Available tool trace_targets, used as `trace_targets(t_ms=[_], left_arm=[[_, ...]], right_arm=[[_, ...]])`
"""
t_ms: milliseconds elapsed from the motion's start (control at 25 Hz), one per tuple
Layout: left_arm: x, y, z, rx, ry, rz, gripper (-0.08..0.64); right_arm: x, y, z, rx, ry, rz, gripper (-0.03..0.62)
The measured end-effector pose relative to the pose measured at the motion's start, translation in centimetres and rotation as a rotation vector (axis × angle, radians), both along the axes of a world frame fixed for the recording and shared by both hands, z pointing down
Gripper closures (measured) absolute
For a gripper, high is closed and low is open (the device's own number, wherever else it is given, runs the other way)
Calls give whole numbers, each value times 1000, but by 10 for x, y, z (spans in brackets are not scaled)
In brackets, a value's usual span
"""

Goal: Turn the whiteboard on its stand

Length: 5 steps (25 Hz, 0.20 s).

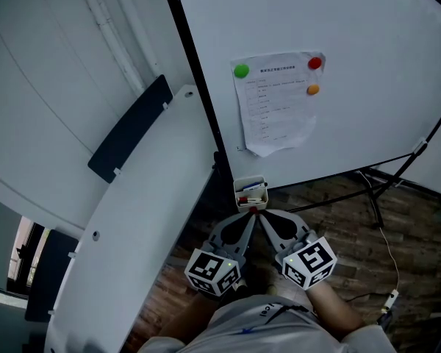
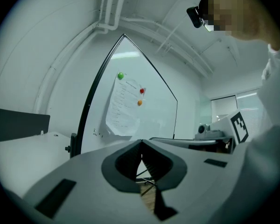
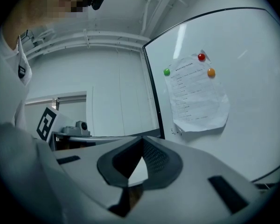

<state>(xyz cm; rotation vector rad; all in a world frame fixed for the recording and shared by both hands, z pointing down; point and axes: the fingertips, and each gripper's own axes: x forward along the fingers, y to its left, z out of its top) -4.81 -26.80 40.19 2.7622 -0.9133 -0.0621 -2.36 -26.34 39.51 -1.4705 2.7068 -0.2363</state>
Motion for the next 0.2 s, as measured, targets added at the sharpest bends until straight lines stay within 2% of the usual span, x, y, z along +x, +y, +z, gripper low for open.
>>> trace_targets(t_ms=[200], left_arm=[[5,2,-1,1,-1,-1,548]], right_arm=[[6,3,1,-3,-3,4,578]])
